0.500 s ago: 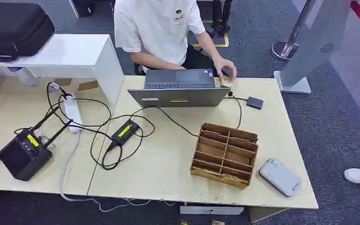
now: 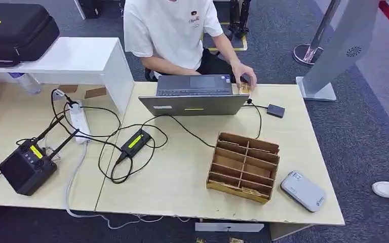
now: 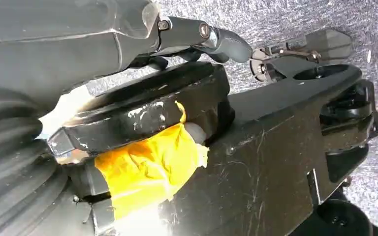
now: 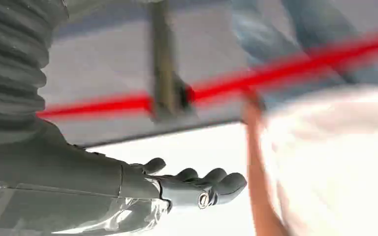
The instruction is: Pass the card to the sensor for recognition and then transmit it.
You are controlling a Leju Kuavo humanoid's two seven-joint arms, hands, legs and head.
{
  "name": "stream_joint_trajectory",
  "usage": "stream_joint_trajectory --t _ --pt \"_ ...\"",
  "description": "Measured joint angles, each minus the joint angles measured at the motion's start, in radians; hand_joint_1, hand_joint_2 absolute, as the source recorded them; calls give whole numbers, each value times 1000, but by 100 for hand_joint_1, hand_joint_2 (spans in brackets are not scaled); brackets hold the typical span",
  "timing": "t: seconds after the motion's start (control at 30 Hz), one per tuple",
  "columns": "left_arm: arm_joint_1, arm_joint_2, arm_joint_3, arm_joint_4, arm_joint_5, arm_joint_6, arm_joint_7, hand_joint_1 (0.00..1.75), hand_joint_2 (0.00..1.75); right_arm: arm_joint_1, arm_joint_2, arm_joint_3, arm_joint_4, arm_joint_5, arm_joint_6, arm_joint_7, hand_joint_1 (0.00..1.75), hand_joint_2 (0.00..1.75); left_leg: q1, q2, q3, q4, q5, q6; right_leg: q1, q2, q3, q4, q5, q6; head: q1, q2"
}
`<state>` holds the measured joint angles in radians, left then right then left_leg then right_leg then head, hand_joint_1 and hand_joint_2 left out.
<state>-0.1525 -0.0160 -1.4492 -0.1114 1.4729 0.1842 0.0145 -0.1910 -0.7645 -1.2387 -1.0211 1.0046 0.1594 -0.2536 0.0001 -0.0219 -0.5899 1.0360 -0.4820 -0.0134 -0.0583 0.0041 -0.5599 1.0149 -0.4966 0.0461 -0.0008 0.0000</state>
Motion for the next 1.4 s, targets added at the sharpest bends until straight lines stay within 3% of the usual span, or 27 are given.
stream_joint_trajectory --t 0.07,0.17,0.47,0.57,0.8,1.07,1.17,1.27,1.4 --pt "-2 2 -7 0 -1 -1 2 0 175 -38 -97 147 27 -93 -16 36 0 175 1 -1 2 1 0 1 1 -1 1 -1 0 0 0 0" --pt "-3 1 -11 0 -1 -1 2 0 175 -38 -168 295 18 -194 -42 86 0 175 2 -6 1 1 2 3 2 -6 2 -1 0 1 -1 0" --pt "-6 0 -27 0 -2 1 3 0 175 4 -287 648 -159 -435 -124 209 0 175 2 -5 1 0 2 3 2 -4 1 0 -1 1 -1 0" --pt "-7 0 -34 0 -13 2 1 0 175 -18 -308 774 -226 -445 -166 236 0 175 2 -5 1 0 2 3 2 -4 1 0 -1 1 -1 0" --pt "-7 -3 -46 0 -68 0 -32 0 175 -147 -307 1084 -300 -349 -243 261 0 175 2 -6 1 0 3 3 2 -5 2 0 0 1 -1 0" --pt "1 -5 -57 0 -141 15 -110 0 175 -316 -247 1365 -283 -121 -351 280 0 175 2 -5 1 0 2 3 2 -4 1 0 0 1 -1 0" --pt "8 -8 -58 0 -185 38 -155 0 175 -377 -217 1443 -262 -67 -371 288 0 175 2 -5 0 0 2 3 3 -4 1 0 0 1 -1 0" --pt "15 -12 -58 0 -217 59 -237 0 175 -418 -187 1503 -244 -64 -392 297 0 175 3 -6 0 0 3 3 3 -5 1 0 0 1 -1 0" --pt "16 -12 -58 0 -223 44 -226 0 175 -485 -113 1561 -208 -61 -399 298 0 175 3 -4 0 0 3 3 3 -3 1 0 0 1 -1 0"
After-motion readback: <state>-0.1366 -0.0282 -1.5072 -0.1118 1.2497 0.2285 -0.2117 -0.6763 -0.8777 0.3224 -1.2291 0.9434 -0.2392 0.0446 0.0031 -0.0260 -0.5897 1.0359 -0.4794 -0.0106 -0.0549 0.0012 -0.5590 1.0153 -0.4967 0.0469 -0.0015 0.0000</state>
